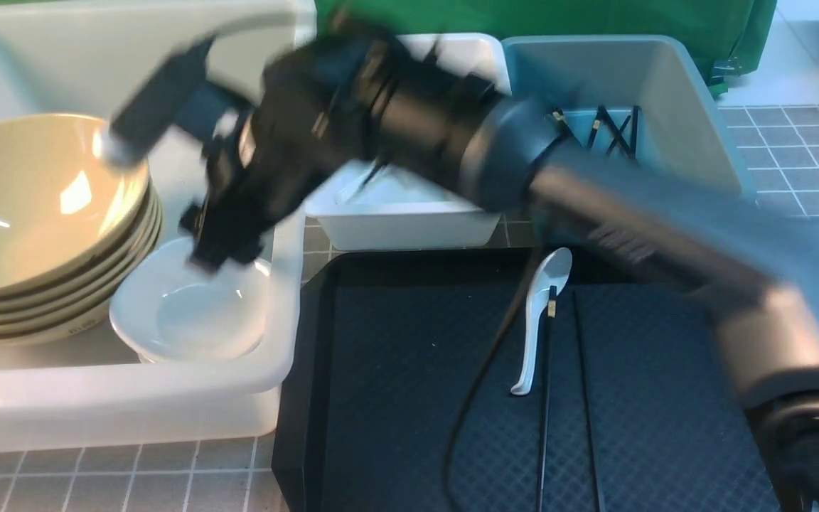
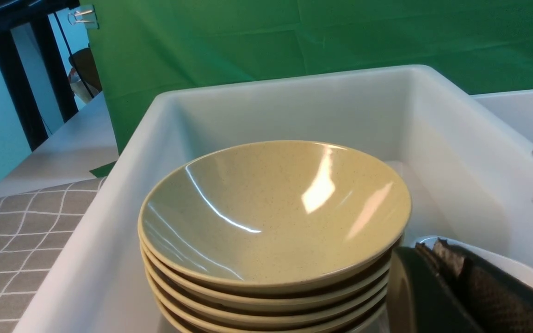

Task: On grey table put chopsticks spoon bowls plates into blue grey white boxes.
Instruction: 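Place the white bowl into the white bin on top of the stacked bowls with the right gripper, then reach down and grasp the white spoon resting in the bowl with the right gripper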

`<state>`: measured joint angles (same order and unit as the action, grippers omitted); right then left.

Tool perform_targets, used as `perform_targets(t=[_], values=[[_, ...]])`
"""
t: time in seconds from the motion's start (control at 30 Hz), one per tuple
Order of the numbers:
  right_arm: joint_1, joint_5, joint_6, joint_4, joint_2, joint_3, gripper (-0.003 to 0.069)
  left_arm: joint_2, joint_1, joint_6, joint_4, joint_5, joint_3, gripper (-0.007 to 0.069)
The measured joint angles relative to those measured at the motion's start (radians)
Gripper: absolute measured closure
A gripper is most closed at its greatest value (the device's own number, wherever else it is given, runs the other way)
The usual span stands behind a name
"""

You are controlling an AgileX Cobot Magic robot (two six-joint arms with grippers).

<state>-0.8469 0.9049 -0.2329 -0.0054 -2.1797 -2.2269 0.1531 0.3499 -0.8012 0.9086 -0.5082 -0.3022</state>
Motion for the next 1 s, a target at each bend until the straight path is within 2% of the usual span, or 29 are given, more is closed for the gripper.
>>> perform_targets(t=[0.27,0.33,0.47,0.53,0.57,0.73,0.77,0.8,0.87,1.0], values=[[0.162,0.146,0.090,-0.062,0.343,0.028,0.0110,0.000,0.000,0.000,-0.007,0.000,0.000,0.0633],[0.240,0.219,0.118,-0.109,0.439,0.113,0.0137,0.000,0.000,0.000,-0.007,0.000,0.000,0.0633],[0.332,0.321,0.168,-0.125,0.495,0.319,0.0168,0.000,0.000,-0.024,-0.032,0.001,0.002,0.0633],[0.350,0.334,0.180,-0.127,0.504,0.426,0.0176,0.010,0.000,-0.030,-0.088,-0.016,-0.002,0.0633],[0.355,0.333,0.187,-0.123,0.510,0.523,0.0181,0.032,0.000,-0.016,-0.161,-0.044,-0.024,0.0633],[0.333,0.250,0.192,-0.075,0.562,0.782,0.0185,0.225,0.000,0.211,-0.404,-0.151,-0.205,0.0633],[0.319,0.217,0.193,-0.071,0.583,0.851,0.0185,0.310,0.000,0.305,-0.468,-0.178,-0.274,0.0633],[0.312,0.208,0.194,-0.070,0.590,0.869,0.0185,0.322,0.000,0.319,-0.489,-0.182,-0.297,0.0633],[0.284,0.167,0.196,-0.063,0.630,0.958,0.0188,0.480,0.000,0.480,-0.594,-0.226,-0.428,0.0633],[0.253,0.132,0.207,-0.057,0.694,1.078,0.0225,0.716,0.000,0.658,-0.704,-0.304,-0.640,0.0633]])
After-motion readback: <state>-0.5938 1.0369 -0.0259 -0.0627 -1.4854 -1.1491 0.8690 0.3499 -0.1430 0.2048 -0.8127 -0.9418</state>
